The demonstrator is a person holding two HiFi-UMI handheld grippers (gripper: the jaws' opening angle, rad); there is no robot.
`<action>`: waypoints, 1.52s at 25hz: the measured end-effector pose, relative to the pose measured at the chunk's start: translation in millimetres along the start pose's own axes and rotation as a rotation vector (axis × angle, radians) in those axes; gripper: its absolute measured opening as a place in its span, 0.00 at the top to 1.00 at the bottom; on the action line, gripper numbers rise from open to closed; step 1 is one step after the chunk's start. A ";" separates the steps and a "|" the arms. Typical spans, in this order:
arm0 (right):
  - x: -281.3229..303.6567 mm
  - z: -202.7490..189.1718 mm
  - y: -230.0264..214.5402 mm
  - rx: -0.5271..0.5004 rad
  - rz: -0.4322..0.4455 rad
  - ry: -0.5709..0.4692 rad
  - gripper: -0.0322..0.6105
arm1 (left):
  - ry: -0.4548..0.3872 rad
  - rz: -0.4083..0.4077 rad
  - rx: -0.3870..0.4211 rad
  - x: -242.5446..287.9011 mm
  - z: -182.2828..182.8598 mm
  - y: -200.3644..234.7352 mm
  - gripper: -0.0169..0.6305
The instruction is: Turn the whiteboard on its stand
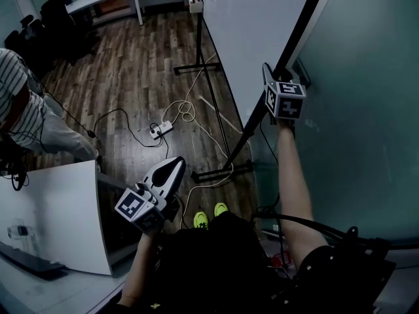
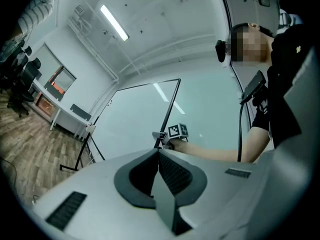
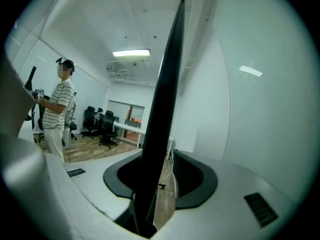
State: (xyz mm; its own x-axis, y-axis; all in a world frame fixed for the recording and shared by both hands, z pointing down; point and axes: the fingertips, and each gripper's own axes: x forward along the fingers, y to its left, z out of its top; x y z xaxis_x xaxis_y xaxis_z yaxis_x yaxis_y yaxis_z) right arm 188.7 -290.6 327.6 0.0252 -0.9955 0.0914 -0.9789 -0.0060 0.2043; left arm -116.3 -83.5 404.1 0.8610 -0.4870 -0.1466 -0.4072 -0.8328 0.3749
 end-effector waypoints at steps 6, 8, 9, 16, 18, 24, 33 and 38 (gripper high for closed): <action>-19.9 -19.2 11.7 -0.008 0.006 0.003 0.71 | 0.011 -0.005 0.013 4.1 -2.7 2.2 0.99; -27.2 -23.8 12.3 0.002 0.013 0.005 0.71 | 0.013 -0.010 0.020 9.6 -1.2 -0.9 1.00; -31.7 -24.1 12.4 0.005 0.015 0.006 0.71 | 0.015 -0.013 0.024 12.7 0.4 -3.8 1.00; -78.5 -28.6 15.9 0.063 0.041 -0.009 0.71 | 0.033 -0.039 0.038 34.9 -2.0 -26.3 0.99; -93.9 -34.7 20.3 0.079 0.059 -0.008 0.71 | 0.042 -0.052 0.040 39.3 -6.5 -35.6 1.00; -124.8 -45.0 48.0 0.097 0.152 -0.002 0.71 | 0.053 -0.067 0.047 46.8 -11.6 -53.9 1.00; -164.3 -72.5 72.2 0.118 0.259 0.036 0.96 | 0.069 -0.065 0.056 41.1 -28.4 -79.0 1.00; -188.2 -81.4 77.2 0.112 0.302 0.049 0.96 | 0.084 -0.062 0.056 35.2 -39.9 -99.2 1.00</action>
State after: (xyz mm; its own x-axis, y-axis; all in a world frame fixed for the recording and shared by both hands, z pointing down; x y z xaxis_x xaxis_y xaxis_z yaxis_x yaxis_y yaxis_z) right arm 124.9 -96.0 405.5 -0.2623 -0.9482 0.1791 -0.9599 0.2754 0.0523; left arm -33.5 -7.5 398.3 0.9065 -0.4125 -0.0895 -0.3671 -0.8751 0.3152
